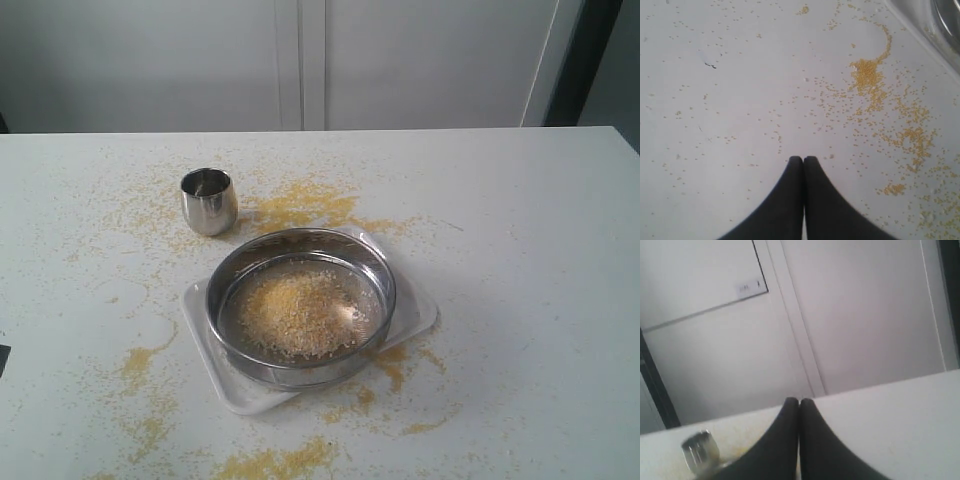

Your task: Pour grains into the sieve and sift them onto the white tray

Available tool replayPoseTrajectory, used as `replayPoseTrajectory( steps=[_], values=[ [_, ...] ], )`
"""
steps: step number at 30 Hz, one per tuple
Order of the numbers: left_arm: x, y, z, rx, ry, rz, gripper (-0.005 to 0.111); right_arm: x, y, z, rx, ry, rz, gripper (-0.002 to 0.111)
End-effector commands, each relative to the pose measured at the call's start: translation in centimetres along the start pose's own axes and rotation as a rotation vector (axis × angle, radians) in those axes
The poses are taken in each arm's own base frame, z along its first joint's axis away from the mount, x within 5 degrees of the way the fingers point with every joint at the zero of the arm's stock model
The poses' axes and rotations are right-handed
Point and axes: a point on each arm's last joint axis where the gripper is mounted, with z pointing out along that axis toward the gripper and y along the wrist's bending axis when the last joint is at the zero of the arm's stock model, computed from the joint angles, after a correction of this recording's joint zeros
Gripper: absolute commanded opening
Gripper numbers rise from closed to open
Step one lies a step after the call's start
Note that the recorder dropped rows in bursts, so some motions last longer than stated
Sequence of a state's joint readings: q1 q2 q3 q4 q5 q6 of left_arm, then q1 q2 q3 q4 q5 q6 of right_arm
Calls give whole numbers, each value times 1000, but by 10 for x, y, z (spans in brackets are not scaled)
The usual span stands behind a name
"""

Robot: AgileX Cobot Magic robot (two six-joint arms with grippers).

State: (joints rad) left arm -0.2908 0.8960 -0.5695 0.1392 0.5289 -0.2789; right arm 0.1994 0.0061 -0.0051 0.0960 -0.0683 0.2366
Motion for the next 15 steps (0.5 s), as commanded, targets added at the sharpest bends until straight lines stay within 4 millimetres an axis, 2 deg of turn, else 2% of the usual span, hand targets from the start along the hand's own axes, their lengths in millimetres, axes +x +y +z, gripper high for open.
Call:
replayPoseTrajectory(
  steps=[1, 2, 4, 6, 8, 9, 10, 11, 15],
  values=[
    [-1, 0, -2, 2, 3, -8, 0, -17, 4, -3, -70, -201, 248, 0],
    [-1, 0, -2, 2, 3, -8, 0, -25, 6, -5, -127, -282, 361, 0],
    [-1, 0, -2, 2, 3, -8, 0, -42, 17, -9, -212, -367, 238, 0],
    [-1, 0, -2, 2, 3, -8, 0, -61, 25, -10, -206, -369, 152, 0],
    [-1, 0, -2, 2, 3, -8, 0, -71, 27, 5, -124, -232, 79, 0],
    [-1, 0, -2, 2, 3, -8, 0, -77, 30, 19, -86, -156, -5, 0],
    [-1, 0, -2, 2, 3, -8, 0, -80, 31, 28, -72, -116, -38, 0],
    [-1, 0, -2, 2, 3, -8, 0, -82, 32, 47, -47, -39, -75, 0],
    [-1, 0, -2, 2, 1, -8, 0, -83, 31, 78, 7, 119, -180, 0]
  ],
)
